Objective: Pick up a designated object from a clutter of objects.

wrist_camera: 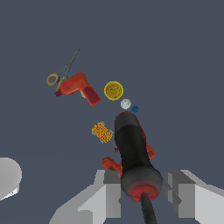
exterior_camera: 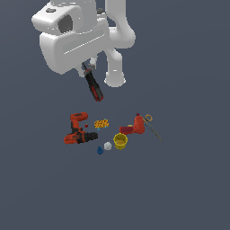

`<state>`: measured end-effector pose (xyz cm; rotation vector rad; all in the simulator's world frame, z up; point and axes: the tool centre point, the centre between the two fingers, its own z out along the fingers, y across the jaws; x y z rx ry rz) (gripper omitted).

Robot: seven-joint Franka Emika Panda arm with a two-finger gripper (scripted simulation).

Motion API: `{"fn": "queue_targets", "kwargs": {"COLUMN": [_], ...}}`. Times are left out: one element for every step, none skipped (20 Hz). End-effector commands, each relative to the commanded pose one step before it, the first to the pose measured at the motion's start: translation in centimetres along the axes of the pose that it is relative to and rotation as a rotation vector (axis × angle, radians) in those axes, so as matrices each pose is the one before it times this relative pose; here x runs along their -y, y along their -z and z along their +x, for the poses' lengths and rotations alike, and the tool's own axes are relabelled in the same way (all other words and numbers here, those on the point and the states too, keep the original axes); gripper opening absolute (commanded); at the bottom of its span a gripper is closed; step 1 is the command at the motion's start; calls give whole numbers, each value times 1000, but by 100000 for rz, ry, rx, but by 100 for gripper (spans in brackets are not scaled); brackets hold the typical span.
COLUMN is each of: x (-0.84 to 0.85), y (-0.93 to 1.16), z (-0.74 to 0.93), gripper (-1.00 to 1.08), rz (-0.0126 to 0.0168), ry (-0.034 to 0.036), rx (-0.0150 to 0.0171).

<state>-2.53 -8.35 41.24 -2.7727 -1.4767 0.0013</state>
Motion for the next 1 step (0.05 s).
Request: {"fn": "queue_targets", "kwargs": {"x": [-60], "y": [178], "z": [120], "gripper": [-100], "rz": [-27], "ry": [-77], "rx": [-15]}}
